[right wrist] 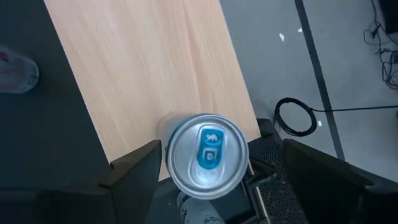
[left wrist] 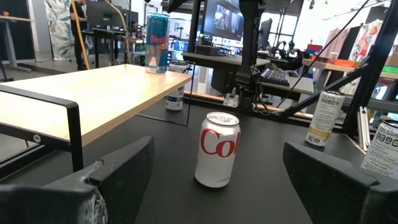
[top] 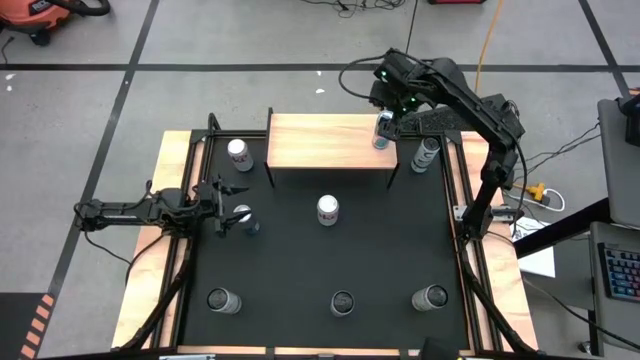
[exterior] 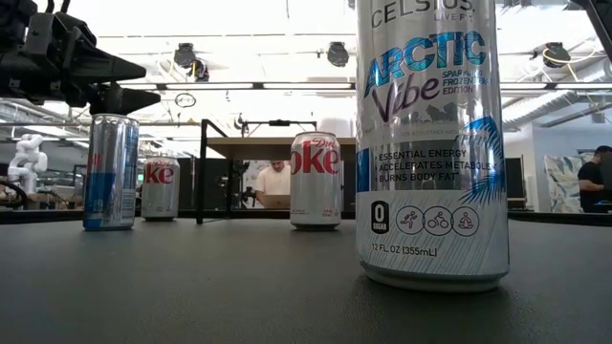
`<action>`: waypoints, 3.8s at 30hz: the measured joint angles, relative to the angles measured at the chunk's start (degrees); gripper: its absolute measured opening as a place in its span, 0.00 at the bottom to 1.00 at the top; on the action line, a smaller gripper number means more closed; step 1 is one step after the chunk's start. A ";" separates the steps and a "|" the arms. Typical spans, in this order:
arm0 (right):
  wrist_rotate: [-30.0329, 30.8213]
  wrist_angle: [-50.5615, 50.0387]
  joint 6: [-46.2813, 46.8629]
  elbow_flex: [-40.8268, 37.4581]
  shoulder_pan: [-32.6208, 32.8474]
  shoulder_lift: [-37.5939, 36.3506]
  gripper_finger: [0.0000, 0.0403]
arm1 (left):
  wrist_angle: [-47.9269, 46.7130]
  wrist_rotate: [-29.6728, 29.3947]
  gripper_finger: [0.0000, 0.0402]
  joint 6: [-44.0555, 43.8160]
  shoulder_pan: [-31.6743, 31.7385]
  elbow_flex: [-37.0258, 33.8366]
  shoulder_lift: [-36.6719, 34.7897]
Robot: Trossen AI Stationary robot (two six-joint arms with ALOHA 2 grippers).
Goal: Place canned beverage on shelf
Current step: Put the right blue soda can on the shelf
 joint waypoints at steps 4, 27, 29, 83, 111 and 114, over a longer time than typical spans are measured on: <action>-0.12 -1.10 2.62 0.37 0.00 -1.51 0.78 | -0.01 0.00 0.90 -0.02 0.02 0.00 0.00; -1.36 -1.77 18.79 0.41 0.02 -3.63 0.50 | -0.06 0.00 0.90 0.02 0.01 0.00 0.00; -1.36 -1.77 20.32 0.41 0.02 -3.85 0.41 | -0.19 0.00 0.90 0.02 0.01 0.00 0.00; -1.50 12.11 23.64 -31.30 -5.39 -14.65 0.00 | -0.83 3.17 0.90 -0.03 0.00 0.00 0.00; -2.98 21.34 22.86 -31.30 -5.31 -8.36 0.00 | -0.85 3.17 0.90 0.00 0.02 -0.02 0.00; -2.82 21.45 22.86 -31.30 -5.39 -8.39 0.00 | -0.85 3.17 0.90 0.00 0.00 -0.02 0.02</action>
